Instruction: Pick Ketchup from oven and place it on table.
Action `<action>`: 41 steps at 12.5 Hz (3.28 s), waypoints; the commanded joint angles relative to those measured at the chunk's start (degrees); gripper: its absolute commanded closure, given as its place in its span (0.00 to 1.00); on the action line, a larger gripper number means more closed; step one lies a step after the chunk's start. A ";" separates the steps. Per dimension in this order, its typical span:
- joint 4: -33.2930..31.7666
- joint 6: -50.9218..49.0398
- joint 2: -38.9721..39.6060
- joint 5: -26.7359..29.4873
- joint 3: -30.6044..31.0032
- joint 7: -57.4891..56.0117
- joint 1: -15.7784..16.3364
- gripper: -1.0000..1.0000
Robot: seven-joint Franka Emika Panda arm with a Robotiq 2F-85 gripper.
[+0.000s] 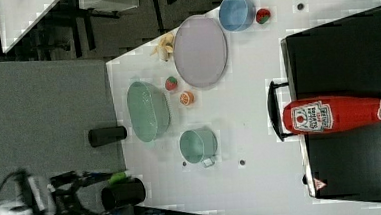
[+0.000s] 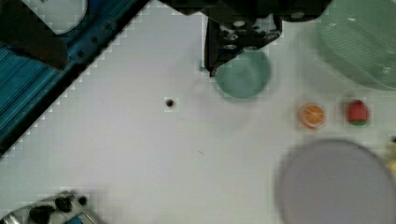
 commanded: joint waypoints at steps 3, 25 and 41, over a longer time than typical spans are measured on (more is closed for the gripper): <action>-1.05 4.11 7.44 0.43 -9.04 -1.34 -2.97 0.00; 0.48 43.37 39.04 3.70 -32.68 -1.84 -5.08 0.00; 3.80 20.66 23.18 3.37 -10.33 8.03 -1.38 0.50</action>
